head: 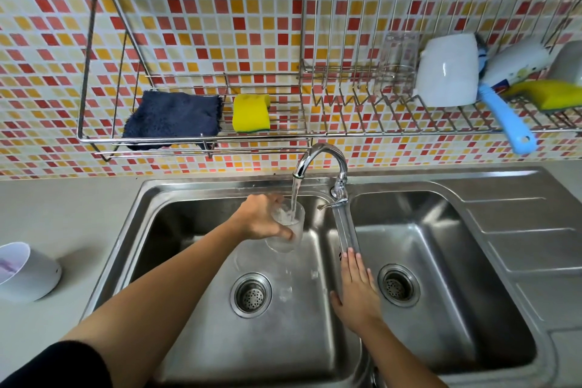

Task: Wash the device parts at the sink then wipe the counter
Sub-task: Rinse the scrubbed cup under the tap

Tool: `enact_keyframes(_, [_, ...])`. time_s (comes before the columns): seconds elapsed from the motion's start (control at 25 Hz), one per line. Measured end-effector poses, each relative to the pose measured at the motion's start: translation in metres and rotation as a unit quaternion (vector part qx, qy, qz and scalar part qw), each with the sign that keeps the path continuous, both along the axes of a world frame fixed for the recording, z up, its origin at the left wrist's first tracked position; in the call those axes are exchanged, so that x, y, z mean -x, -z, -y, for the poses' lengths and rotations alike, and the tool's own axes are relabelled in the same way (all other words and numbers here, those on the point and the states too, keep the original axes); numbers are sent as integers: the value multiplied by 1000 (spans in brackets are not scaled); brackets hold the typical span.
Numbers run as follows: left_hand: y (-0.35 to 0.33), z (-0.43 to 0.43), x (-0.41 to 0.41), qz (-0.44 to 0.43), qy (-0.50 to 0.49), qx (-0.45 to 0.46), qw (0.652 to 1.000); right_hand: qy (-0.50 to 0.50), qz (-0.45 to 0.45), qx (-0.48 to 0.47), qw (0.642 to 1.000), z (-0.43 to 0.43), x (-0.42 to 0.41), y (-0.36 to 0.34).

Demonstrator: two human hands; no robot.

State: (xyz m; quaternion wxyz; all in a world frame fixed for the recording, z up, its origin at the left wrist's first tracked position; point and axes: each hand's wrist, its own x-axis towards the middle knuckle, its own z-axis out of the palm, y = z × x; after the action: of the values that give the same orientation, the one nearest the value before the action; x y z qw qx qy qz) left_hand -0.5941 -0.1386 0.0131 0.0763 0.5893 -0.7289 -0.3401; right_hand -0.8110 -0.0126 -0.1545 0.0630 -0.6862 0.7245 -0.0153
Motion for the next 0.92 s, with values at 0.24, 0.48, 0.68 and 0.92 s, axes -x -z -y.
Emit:
enact_keyframes(0.24, [1, 1, -2, -2, 8, 16, 1000, -1, 32, 4, 999, -1, 2, -1])
enact_keyframes(0.48, [3, 2, -4, -3, 8, 35, 999, 110, 280, 115, 947, 28, 5, -31])
enact_keyframes(0.68, [6, 6, -4, -28, 5, 40, 999, 49, 248, 130, 959, 103, 14, -60])
enact_keyframes(0.92, [3, 6, -6, -18, 17, 57, 998, -97, 53, -74, 991, 164, 2, -80])
